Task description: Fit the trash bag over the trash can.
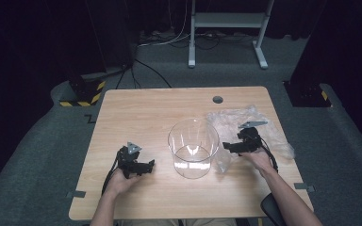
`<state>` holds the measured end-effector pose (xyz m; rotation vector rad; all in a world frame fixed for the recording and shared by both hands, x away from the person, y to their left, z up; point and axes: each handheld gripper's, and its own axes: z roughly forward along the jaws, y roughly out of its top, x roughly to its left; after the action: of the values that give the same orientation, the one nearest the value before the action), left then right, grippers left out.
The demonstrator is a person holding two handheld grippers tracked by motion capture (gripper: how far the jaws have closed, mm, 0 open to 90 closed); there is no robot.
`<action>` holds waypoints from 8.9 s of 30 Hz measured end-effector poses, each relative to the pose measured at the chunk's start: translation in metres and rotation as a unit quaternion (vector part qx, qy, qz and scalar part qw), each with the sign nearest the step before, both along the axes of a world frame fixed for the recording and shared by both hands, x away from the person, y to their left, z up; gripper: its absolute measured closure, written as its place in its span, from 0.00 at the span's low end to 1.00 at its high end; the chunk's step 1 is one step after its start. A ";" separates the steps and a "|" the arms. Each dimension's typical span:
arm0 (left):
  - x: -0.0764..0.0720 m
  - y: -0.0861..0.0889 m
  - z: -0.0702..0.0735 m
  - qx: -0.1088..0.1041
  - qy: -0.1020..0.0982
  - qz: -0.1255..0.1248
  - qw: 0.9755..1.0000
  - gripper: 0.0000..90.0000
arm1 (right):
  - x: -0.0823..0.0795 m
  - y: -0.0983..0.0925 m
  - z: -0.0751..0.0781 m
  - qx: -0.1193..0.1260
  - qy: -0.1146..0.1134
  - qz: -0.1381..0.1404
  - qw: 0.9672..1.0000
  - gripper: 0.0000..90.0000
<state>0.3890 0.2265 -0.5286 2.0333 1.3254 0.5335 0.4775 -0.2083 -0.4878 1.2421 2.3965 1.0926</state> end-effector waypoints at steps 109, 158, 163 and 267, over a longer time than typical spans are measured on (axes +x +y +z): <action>0.079 -0.036 0.001 0.003 0.001 0.086 0.996 0.00 | -0.093 -0.044 0.042 0.038 -0.099 -0.017 0.994 1.00; 0.009 -0.009 0.097 -0.153 -0.002 0.028 0.988 0.18 | -0.086 0.080 0.094 0.100 -0.135 0.238 0.957 1.00; 0.003 -0.010 0.112 -0.191 -0.032 0.008 0.981 0.18 | -0.086 0.086 0.091 0.092 -0.123 0.247 0.957 1.00; 0.004 -0.074 0.135 -0.114 -0.035 -0.041 0.992 0.16 | -0.092 0.105 0.098 -0.001 -0.147 0.172 0.974 1.00</action>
<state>0.3929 0.1521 -0.3934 1.8557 1.1976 0.3925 0.3850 -0.1033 -0.3900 0.6171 2.4265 1.2640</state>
